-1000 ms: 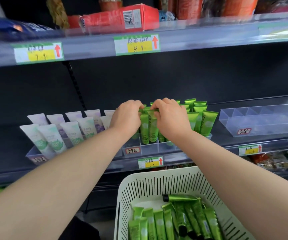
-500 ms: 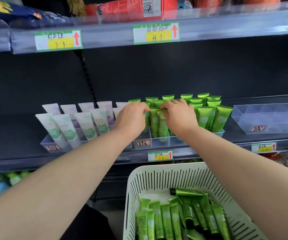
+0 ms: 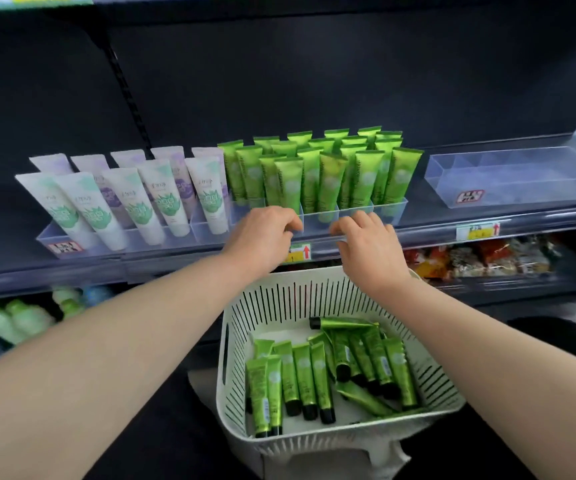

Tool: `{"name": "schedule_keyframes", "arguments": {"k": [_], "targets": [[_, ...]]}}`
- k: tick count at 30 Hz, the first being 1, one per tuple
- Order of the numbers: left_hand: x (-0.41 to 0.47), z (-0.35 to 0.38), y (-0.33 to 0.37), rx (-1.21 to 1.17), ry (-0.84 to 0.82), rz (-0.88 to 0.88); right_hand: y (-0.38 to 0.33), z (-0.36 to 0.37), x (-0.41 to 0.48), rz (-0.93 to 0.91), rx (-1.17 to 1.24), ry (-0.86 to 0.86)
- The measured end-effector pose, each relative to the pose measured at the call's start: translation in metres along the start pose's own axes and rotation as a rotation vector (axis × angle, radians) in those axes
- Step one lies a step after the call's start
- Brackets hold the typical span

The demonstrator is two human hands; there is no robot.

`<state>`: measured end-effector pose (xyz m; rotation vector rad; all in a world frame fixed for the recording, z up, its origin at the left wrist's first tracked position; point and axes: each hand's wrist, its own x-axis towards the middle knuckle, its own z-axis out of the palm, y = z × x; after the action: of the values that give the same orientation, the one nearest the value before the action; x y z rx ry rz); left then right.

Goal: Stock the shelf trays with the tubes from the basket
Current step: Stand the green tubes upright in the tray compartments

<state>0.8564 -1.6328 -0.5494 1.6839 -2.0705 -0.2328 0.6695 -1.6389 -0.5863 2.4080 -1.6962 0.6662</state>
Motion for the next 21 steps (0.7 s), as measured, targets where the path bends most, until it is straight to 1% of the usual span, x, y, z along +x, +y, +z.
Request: {"name": "schedule_keyframes", "arguments": {"k": [3,7,10,13,17,19,21], "targets": [[-0.008,0.03,0.002,0.03,-0.098,-0.001,0.016,0.016,-0.026,0.045,-0.014,-0.111],[-0.016,0.076,-0.007,0.103,-0.362,-0.044,0.036,0.04,-0.051,0.112,-0.006,-0.342],[-0.021,0.103,-0.019,0.138,-0.483,-0.081,0.046,0.061,-0.064,0.152,0.002,-0.476],[-0.026,0.124,-0.03,0.155,-0.56,-0.107,0.051,0.084,-0.073,0.175,0.024,-0.616],[-0.031,0.144,-0.043,0.121,-0.634,-0.135,0.049,0.114,-0.079,0.229,0.07,-0.818],[-0.033,0.153,-0.049,0.095,-0.653,-0.145,0.044,0.129,-0.08,0.248,0.075,-0.879],[-0.034,0.16,-0.054,0.087,-0.661,-0.145,0.038,0.142,-0.08,0.274,0.076,-0.899]]}}
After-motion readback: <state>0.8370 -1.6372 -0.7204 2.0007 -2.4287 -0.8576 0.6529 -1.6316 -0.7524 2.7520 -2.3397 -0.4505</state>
